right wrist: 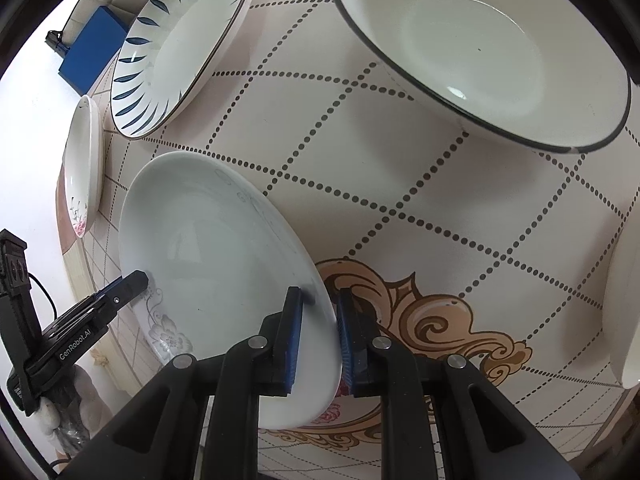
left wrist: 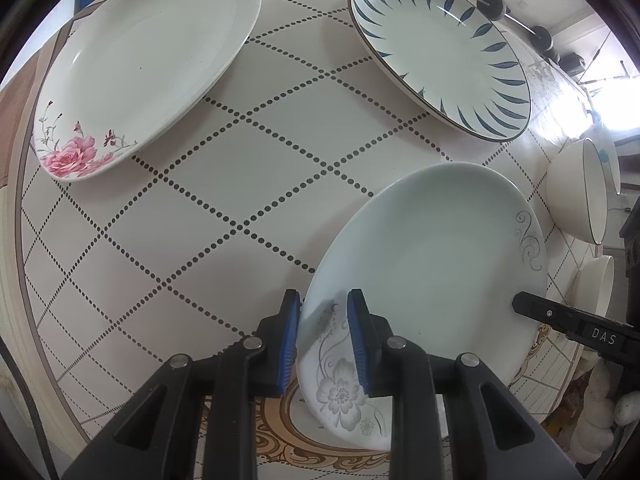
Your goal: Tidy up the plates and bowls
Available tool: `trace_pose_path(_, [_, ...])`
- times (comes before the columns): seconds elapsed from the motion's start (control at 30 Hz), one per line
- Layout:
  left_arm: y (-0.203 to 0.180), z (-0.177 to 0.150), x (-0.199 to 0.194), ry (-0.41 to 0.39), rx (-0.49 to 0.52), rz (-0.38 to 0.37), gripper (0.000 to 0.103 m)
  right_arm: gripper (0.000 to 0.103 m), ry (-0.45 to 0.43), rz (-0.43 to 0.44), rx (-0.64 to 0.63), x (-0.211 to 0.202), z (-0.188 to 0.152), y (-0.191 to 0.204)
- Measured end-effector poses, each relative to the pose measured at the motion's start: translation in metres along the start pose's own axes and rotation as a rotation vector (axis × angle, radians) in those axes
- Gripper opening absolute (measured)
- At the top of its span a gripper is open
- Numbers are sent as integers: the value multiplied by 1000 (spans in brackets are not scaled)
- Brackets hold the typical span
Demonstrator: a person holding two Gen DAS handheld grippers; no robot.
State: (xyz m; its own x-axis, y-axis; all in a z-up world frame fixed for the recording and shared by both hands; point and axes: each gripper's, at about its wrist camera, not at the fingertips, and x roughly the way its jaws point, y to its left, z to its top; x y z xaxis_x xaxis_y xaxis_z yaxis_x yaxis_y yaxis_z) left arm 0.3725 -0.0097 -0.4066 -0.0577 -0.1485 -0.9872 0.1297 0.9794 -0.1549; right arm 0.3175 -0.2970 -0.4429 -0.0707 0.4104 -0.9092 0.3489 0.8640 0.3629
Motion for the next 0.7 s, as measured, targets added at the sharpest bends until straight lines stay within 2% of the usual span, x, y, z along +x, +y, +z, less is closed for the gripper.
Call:
trace_pose_path(0.07, [0, -2, -7, -13, -20, 10, 22, 20, 4, 3, 2, 2, 1, 1])
trace_pose_path(0.17, [-7, -7, -32, -79, -16, 55, 22, 20, -3, -6, -7, 0, 1, 0])
trace_pose_path(0.37, [-13, -23, -91, -212, -39, 84, 23, 20, -75, -47, -64, -27, -8, 8])
trace_pose_path(0.53, [5, -23, -132, -300, -99, 138, 23, 20, -146, -19, -172, -66, -15, 42])
trace_pose_path(0.63, [31, -15, -143, -311, -158, 124, 26, 21, -171, -5, -252, -83, -12, 76])
trace_pose_path(0.67, [39, -13, -146, -314, -180, 119, 27, 28, -179, 3, -274, -87, -9, 89])
trace_pose_path(0.7, [51, -10, -149, -312, -201, 111, 27, 43, -186, 13, -288, -91, -6, 102])
